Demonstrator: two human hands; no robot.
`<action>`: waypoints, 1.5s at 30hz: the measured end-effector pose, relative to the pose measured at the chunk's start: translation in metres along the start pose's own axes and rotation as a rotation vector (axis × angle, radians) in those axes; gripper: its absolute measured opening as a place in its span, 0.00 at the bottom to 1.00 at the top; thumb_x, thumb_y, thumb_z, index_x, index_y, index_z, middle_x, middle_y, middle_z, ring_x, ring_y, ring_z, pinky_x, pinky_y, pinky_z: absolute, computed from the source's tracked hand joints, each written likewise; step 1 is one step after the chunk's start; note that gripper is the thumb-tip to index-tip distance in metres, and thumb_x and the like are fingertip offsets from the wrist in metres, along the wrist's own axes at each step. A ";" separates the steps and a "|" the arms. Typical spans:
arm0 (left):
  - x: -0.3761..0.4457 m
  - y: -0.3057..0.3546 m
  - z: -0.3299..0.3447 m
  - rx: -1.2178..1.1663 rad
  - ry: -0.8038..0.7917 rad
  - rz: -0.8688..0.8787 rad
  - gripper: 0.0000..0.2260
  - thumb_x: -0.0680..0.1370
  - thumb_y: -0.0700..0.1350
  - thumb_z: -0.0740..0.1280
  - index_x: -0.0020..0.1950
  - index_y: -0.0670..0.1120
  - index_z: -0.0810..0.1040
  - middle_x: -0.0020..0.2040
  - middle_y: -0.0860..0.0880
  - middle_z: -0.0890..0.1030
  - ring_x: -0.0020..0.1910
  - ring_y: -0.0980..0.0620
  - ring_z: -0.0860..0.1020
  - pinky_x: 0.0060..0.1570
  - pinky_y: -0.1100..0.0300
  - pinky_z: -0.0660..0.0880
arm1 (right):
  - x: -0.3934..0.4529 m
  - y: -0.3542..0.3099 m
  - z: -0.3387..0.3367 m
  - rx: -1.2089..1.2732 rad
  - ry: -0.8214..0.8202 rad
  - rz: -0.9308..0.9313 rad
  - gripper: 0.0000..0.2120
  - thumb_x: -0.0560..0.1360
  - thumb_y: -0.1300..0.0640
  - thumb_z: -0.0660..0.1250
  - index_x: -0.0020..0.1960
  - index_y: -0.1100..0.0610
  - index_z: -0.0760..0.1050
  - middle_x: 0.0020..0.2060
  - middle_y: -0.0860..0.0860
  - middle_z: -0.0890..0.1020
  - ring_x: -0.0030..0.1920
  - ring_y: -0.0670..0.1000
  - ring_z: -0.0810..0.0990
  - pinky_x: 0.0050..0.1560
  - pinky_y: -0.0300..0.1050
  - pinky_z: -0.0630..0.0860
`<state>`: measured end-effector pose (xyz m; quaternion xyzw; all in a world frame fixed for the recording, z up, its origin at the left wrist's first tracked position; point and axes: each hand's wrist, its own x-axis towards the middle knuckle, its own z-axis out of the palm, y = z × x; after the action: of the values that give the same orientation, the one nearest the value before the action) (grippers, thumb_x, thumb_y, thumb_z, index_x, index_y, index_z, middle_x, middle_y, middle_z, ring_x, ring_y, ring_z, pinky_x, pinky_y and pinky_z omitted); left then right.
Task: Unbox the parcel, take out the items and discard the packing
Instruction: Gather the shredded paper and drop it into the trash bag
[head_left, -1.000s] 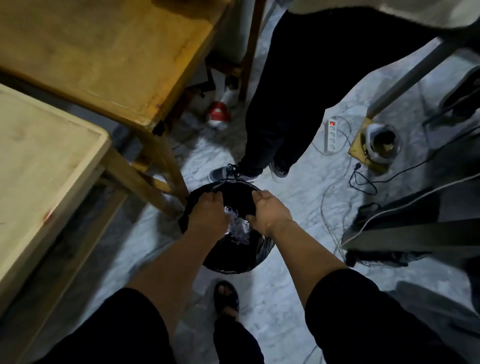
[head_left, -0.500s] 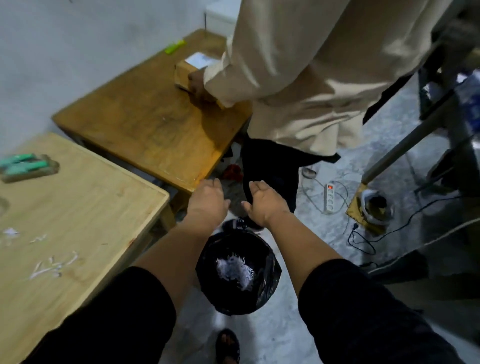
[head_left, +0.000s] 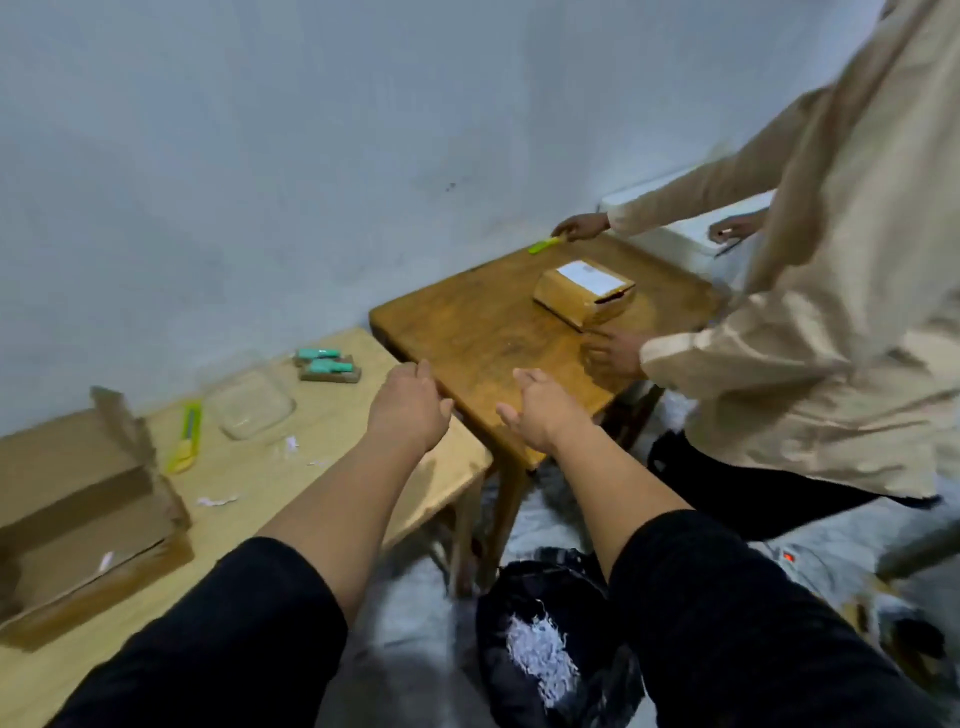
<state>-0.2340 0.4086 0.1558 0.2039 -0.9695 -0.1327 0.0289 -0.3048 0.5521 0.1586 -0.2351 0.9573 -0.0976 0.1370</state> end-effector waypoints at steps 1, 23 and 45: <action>-0.003 -0.019 -0.002 -0.018 0.005 -0.032 0.27 0.78 0.52 0.60 0.71 0.40 0.59 0.69 0.40 0.66 0.69 0.43 0.64 0.66 0.52 0.65 | 0.003 -0.013 0.004 0.008 -0.006 -0.020 0.31 0.79 0.47 0.56 0.75 0.59 0.50 0.75 0.55 0.55 0.75 0.55 0.55 0.73 0.48 0.57; -0.074 -0.229 0.149 -0.206 -0.077 -0.585 0.55 0.65 0.67 0.67 0.75 0.41 0.39 0.75 0.38 0.37 0.74 0.40 0.35 0.73 0.50 0.38 | 0.079 -0.100 0.210 0.079 -0.302 -0.463 0.57 0.57 0.34 0.73 0.74 0.46 0.42 0.76 0.49 0.48 0.75 0.53 0.49 0.75 0.52 0.55; 0.003 -0.277 0.168 -0.317 0.049 -0.203 0.33 0.73 0.59 0.53 0.73 0.42 0.61 0.74 0.44 0.63 0.74 0.49 0.58 0.70 0.57 0.52 | 0.211 -0.175 0.246 0.095 -0.281 -1.129 0.30 0.76 0.46 0.60 0.73 0.57 0.59 0.73 0.56 0.64 0.74 0.53 0.59 0.73 0.43 0.51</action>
<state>-0.1481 0.2047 -0.0805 0.2966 -0.9100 -0.2808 0.0710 -0.3346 0.2687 -0.0751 -0.7132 0.6510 -0.1663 0.1998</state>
